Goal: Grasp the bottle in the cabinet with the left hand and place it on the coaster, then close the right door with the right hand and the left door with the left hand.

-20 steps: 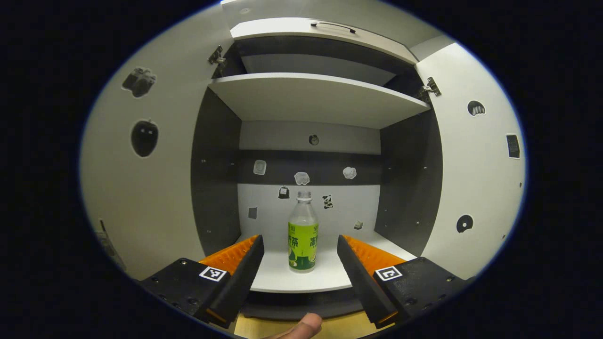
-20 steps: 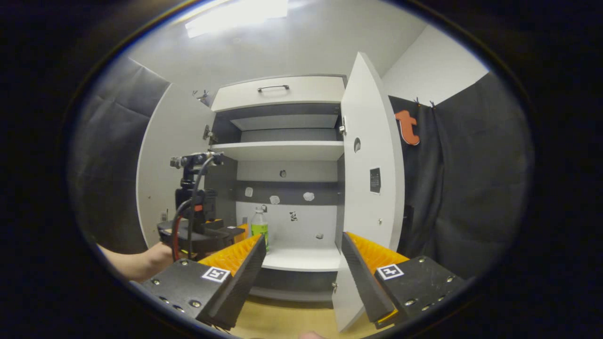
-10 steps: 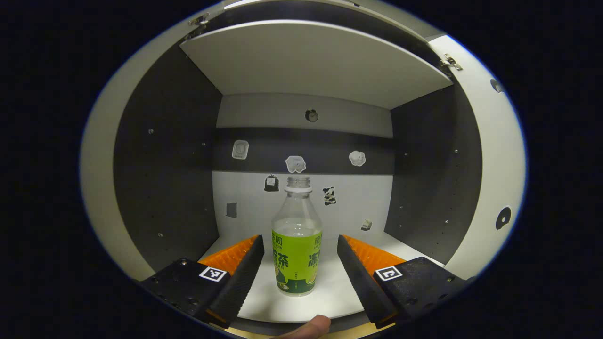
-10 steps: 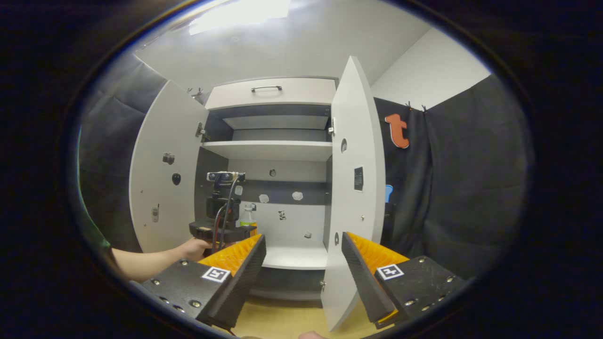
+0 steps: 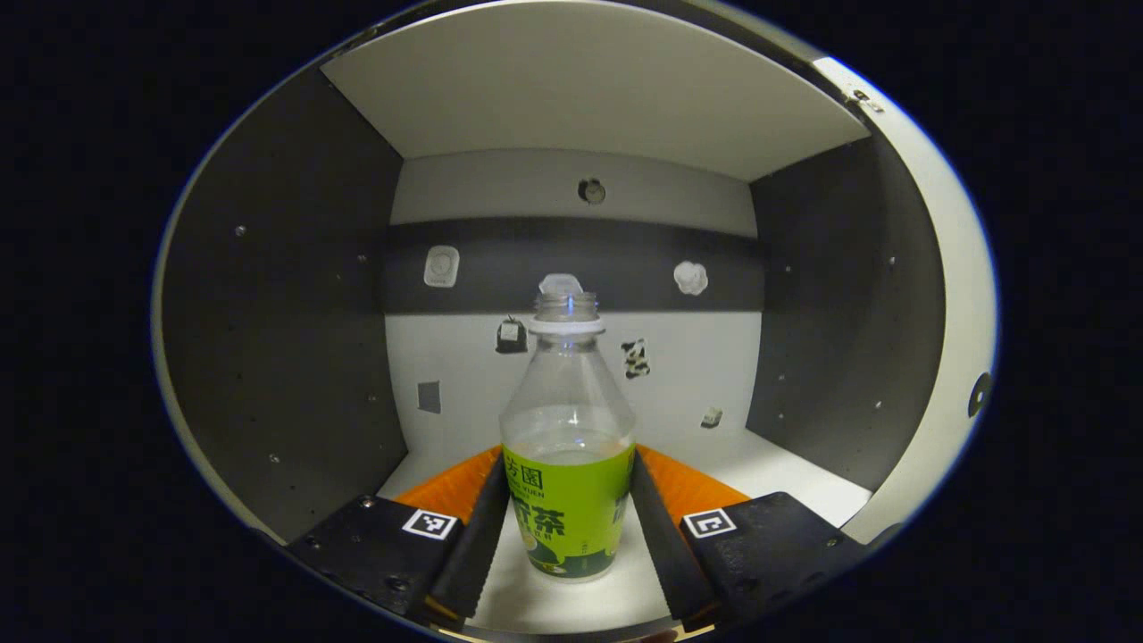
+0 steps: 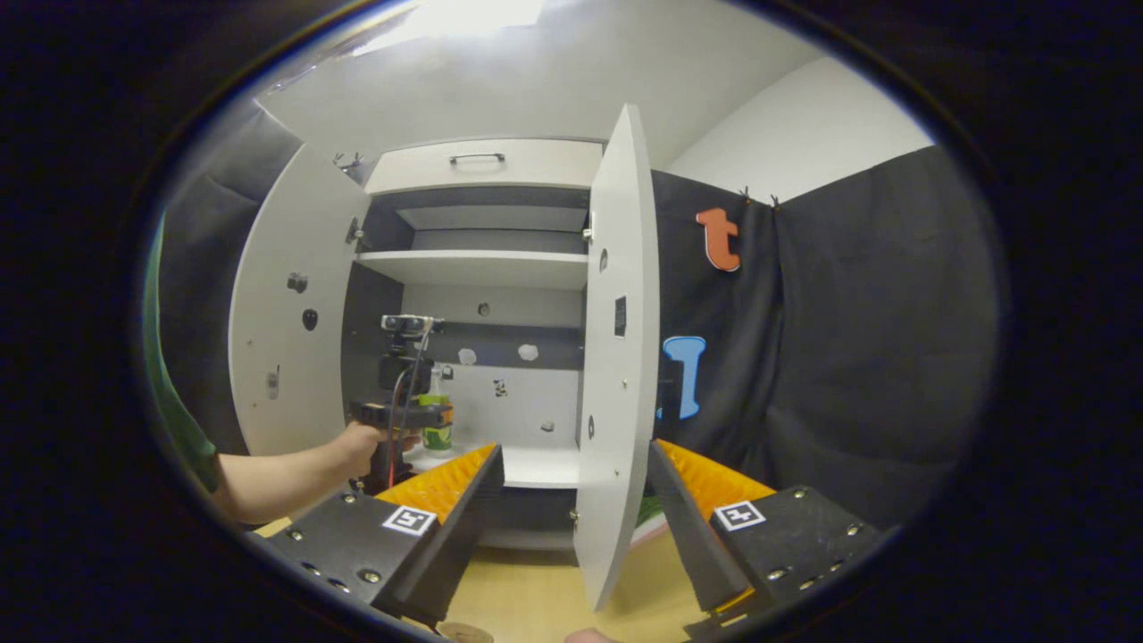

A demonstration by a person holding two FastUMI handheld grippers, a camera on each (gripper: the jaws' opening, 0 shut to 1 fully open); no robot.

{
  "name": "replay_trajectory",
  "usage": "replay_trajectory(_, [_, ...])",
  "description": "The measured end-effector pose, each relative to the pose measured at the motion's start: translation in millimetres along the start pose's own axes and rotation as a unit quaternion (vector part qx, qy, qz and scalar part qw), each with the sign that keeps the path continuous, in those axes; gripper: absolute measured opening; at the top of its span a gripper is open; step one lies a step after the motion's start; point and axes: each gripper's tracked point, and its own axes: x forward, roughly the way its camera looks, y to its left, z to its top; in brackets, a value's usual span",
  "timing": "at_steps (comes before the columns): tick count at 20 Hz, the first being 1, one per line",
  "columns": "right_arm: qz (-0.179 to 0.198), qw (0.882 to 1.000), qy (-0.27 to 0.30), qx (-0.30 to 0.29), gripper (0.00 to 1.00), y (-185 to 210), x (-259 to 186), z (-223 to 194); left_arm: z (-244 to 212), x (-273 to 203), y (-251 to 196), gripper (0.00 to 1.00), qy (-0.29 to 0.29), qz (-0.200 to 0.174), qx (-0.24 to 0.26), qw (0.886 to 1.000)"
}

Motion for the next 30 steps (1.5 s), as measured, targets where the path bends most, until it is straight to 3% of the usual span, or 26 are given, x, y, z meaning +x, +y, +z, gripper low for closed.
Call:
replay_trajectory(7, [0.014,1.0,-0.008,0.023,0.97,-6.6,-25.3,5.9,54.9,-80.1,-8.4,0.76,-0.036,-0.019,-0.012,0.999])
replay_trajectory(15, [0.066,0.997,-0.024,0.033,0.95,3.8,-39.0,15.7,75.4,-202.2,-8.4,0.77,-0.035,0.01,-0.027,0.999])
replay_trajectory(18, [0.092,0.994,-0.025,0.043,0.95,15.9,-36.9,16.1,72.7,-241.7,1.4,0.77,-0.042,0.051,-0.007,0.998])
replay_trajectory(25, [0.142,0.988,-0.032,0.058,0.95,37.6,-36.1,18.6,44.1,-308.3,-10.8,0.75,-0.031,0.057,-0.016,0.998])
replay_trajectory(30, [0.152,0.986,-0.033,0.063,0.95,41.1,-34.1,20.5,-12.0,-332.8,-30.2,0.77,-0.01,0.049,-0.02,0.999])
